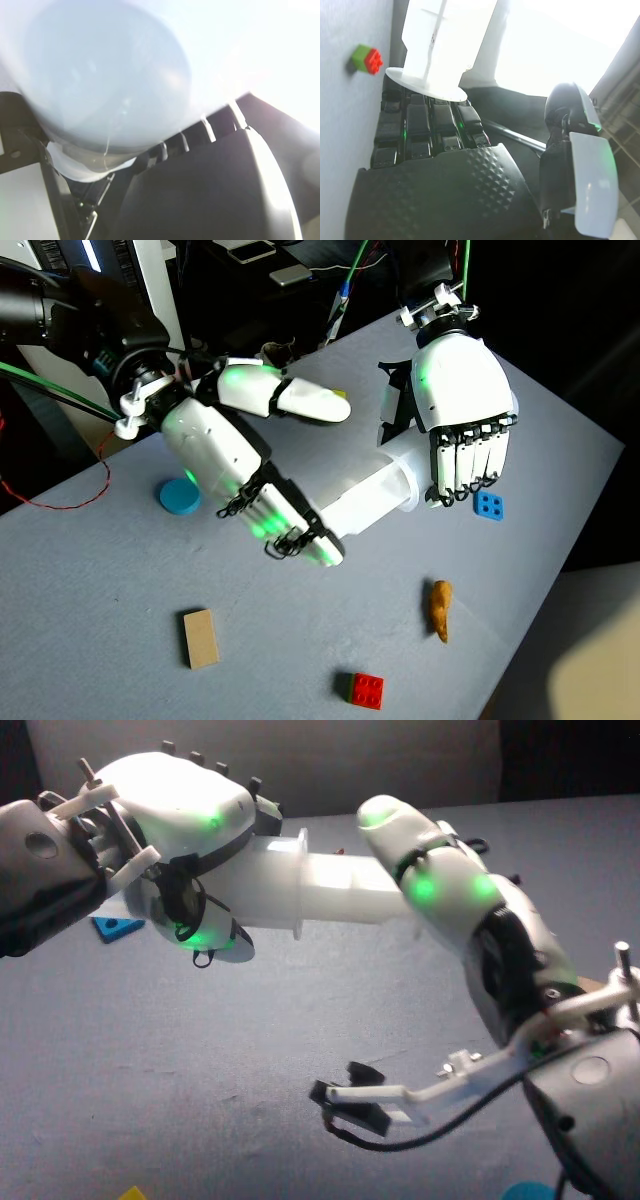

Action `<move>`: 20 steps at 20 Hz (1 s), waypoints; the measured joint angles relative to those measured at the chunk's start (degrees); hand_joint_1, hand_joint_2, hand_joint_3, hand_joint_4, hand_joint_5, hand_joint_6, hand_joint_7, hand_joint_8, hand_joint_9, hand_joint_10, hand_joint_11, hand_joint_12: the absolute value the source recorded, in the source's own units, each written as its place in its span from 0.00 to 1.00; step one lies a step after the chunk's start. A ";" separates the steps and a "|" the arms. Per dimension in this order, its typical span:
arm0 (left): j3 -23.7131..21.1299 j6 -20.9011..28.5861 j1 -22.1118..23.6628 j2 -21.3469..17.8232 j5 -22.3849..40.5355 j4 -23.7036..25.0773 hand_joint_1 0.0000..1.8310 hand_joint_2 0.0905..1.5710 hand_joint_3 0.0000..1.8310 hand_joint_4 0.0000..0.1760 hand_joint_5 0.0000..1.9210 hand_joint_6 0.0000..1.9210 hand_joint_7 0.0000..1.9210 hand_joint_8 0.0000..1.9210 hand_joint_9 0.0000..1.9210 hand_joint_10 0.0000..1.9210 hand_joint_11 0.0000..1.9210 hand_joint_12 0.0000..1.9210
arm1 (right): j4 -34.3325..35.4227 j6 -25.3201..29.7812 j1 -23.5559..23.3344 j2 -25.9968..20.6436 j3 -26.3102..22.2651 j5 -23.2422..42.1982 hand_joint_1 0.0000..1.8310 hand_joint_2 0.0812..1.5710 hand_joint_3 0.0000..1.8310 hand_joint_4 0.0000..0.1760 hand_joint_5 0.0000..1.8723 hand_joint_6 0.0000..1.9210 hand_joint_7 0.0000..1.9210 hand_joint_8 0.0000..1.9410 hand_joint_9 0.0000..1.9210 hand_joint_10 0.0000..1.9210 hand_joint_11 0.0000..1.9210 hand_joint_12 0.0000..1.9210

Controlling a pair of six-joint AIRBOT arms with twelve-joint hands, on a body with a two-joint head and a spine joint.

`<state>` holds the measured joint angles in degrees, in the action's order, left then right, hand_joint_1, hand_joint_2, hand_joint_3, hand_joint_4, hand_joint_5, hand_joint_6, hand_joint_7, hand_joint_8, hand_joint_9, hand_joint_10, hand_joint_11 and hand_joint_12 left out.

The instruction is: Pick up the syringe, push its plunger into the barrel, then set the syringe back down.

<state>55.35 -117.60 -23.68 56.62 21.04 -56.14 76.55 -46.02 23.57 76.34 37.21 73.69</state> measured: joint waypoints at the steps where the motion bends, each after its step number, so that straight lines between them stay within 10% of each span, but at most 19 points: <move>1: 0.00 0.00 0.00 0.00 0.07 -0.33 0.82 0.68 0.00 0.00 0.49 0.47 0.45 0.57 0.51 0.55 0.43 0.77 | -0.13 -0.33 -0.17 0.42 0.31 -0.09 0.06 0.65 0.00 0.00 0.02 0.00 0.03 0.00 0.04 0.00 0.00 0.16; 9: -0.02 0.17 -0.02 0.00 -0.22 -1.25 0.77 0.70 0.00 0.00 0.46 0.51 0.45 0.59 0.51 0.61 0.48 0.66 | -0.37 -1.46 -1.51 3.54 1.57 -1.73 0.06 0.65 0.00 0.00 0.02 0.00 0.03 0.00 0.03 0.00 0.00 0.16; 15: -0.09 0.02 -0.07 0.00 -0.74 -1.27 0.81 0.74 0.00 0.00 0.37 0.63 0.36 0.67 0.44 0.63 0.39 0.81 | -1.60 -1.99 -1.90 6.23 4.04 -5.05 0.05 0.65 0.00 0.00 0.02 0.00 0.03 0.00 0.04 0.00 0.00 0.19; 20: -0.09 -0.02 -0.07 0.00 -0.50 -1.29 0.82 0.67 0.00 0.00 0.47 0.51 0.46 0.55 0.54 0.49 0.47 0.72 | -1.73 -1.97 -1.92 6.88 4.68 -5.09 0.06 0.65 0.00 0.00 0.02 0.00 0.04 0.00 0.05 0.00 0.00 0.19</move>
<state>55.27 -117.62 -23.75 56.62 20.53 -57.43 74.83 -47.99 21.65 83.22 41.89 68.60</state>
